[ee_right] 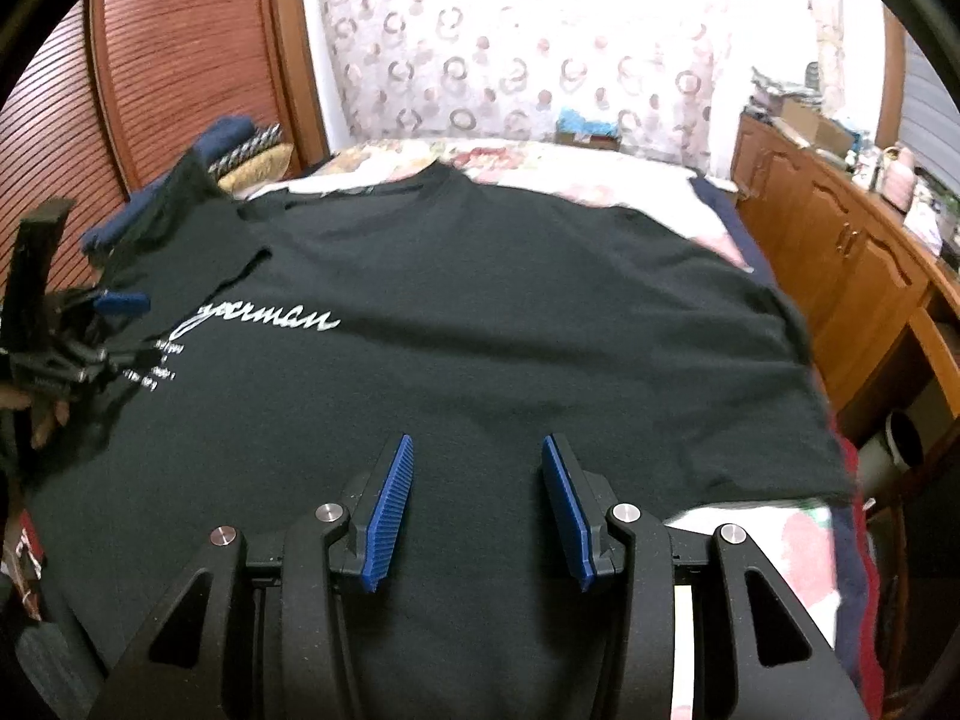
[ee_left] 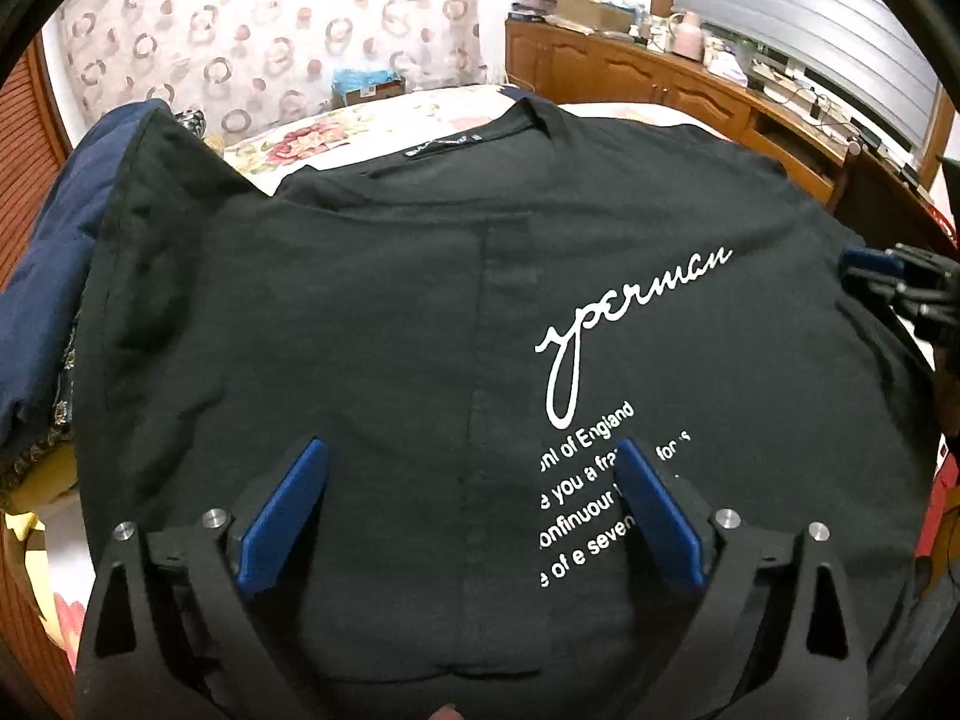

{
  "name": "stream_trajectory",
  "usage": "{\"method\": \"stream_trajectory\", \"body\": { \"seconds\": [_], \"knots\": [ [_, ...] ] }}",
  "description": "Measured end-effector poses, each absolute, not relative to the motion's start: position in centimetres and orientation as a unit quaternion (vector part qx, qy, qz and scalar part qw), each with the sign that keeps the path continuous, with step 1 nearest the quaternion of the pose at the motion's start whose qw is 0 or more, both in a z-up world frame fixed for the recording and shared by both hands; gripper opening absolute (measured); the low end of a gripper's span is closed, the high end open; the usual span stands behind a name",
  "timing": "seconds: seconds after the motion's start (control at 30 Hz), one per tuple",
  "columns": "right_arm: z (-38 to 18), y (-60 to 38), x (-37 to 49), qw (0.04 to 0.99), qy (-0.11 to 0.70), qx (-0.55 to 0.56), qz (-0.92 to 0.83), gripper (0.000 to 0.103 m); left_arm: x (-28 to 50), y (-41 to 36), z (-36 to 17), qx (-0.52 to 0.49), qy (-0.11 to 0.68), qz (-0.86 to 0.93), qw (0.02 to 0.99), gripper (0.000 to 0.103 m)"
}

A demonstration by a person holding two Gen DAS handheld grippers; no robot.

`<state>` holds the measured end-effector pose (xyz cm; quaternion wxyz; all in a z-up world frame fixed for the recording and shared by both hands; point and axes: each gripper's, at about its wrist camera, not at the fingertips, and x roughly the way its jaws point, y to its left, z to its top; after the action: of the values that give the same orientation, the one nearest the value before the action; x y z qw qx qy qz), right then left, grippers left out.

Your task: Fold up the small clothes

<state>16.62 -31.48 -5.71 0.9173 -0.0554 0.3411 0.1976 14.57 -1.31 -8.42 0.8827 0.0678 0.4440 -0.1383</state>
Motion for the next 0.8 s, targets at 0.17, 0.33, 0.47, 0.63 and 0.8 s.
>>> {"method": "stream_trajectory", "body": {
  "seconds": [0.17,0.33,0.47,0.63,0.8],
  "knots": [
    [-4.3,-35.9,17.5,0.934,0.322,-0.044,0.148,0.047,14.6,-1.3,-8.5,0.069,0.447,-0.14,0.881,0.103],
    [-4.4,-41.2,20.1,0.938,0.333,-0.033,0.09,0.047,14.6,-1.4,-8.5,0.07,0.447,-0.14,0.881,0.103],
    [-5.6,-44.2,22.4,0.93,0.358,-0.001,0.078,0.047,14.6,-1.5,-8.5,0.069,0.447,-0.14,0.881,0.103],
    [-7.3,-45.3,25.1,0.914,0.392,0.035,0.098,0.047,14.5,-1.5,-8.5,0.069,0.447,-0.14,0.881,0.103],
    [-7.9,-47.1,27.2,0.902,0.404,0.09,0.122,0.047,14.5,-1.5,-8.5,0.069,0.448,-0.14,0.88,0.103]
  ]
}}
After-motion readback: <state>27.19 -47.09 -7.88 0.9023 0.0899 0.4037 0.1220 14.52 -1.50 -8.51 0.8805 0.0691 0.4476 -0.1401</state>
